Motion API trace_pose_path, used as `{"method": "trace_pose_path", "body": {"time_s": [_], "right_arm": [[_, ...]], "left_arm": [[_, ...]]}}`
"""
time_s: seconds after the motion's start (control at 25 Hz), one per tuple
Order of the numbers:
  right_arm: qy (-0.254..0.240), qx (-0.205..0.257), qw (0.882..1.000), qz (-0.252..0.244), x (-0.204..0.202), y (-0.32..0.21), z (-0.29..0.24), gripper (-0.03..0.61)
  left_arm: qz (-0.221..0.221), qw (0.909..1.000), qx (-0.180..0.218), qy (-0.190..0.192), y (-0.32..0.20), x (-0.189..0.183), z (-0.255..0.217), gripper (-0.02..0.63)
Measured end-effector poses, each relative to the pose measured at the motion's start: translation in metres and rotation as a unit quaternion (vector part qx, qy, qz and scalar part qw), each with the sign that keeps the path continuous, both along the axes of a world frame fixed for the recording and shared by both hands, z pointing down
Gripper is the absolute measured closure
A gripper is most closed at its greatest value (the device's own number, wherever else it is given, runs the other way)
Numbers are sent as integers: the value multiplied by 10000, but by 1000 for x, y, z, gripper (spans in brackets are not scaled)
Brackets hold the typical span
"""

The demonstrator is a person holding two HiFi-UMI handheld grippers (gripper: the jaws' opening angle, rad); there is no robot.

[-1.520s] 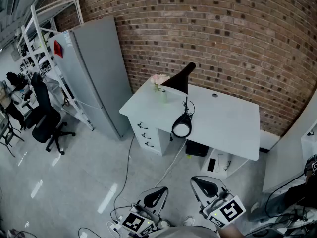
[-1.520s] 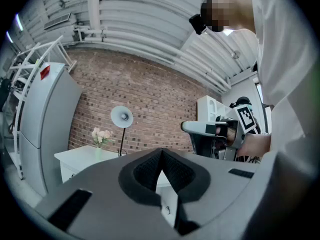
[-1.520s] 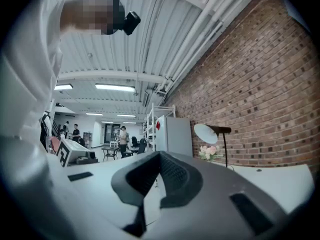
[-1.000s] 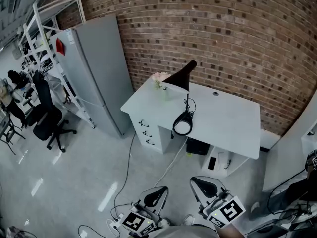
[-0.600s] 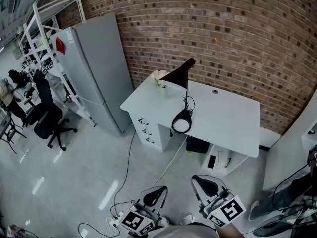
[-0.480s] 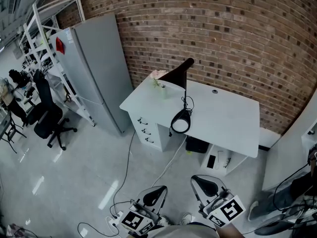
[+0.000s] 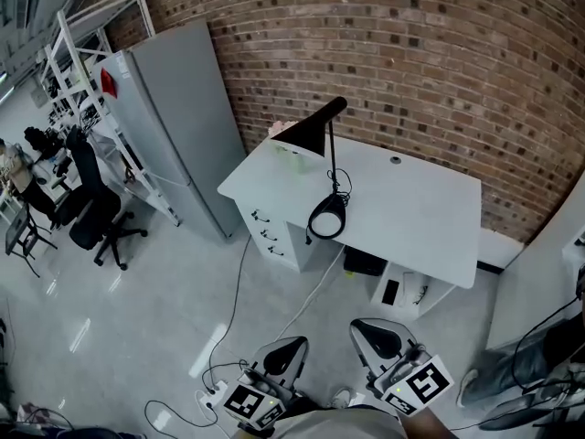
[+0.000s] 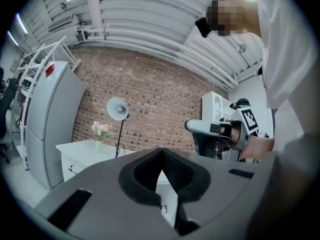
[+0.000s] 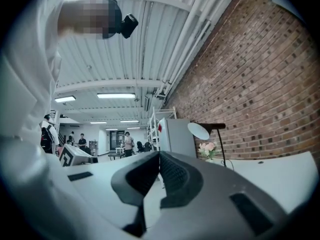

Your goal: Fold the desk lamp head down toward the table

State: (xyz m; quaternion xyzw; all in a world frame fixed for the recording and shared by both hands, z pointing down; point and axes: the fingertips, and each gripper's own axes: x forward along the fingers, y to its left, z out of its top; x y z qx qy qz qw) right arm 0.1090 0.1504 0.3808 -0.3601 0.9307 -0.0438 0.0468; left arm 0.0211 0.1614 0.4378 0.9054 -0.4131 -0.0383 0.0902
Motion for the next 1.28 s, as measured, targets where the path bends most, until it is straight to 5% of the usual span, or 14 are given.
{"method": "trace_pose_path", "body": {"time_s": [0.72,1.28], "right_arm": [[-96,78,9990,-422,12,-22,0,561],[137,-175,9987,-457,-40,-94,16,561]], "left_arm": [[-320,9994,-54,-89,-15,13,5,606],[-218,9994,-208,155,-97,-32,20,606]]}}
